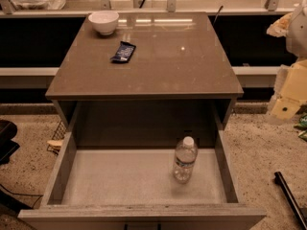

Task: Pick water bottle from top drawer and place on counter

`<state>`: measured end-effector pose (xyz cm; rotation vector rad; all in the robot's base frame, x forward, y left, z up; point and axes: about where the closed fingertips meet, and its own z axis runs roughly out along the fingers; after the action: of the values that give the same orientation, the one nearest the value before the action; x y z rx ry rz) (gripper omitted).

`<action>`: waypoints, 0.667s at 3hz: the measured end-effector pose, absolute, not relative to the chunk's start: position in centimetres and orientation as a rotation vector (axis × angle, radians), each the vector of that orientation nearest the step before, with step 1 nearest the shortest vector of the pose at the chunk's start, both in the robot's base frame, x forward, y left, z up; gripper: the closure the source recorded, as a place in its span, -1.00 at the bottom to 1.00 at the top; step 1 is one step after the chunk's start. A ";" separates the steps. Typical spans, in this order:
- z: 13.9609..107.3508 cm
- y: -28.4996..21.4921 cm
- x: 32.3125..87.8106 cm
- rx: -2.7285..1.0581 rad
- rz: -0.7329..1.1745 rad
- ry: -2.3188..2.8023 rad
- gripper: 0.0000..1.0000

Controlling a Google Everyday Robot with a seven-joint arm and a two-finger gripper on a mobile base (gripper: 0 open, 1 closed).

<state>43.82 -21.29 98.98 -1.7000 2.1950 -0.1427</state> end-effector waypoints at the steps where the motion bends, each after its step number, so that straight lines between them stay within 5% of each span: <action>1: 99.0 -21.3 43.8 -1.700 -0.143 2.195 -1.00; 2: 98.4 -21.3 44.3 -1.672 -0.066 2.146 -1.00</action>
Offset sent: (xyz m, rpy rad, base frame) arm 0.0200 -0.0021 -0.0241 0.3095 -0.0405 0.0725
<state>44.33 -21.26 98.39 -1.6718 2.1465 -0.0659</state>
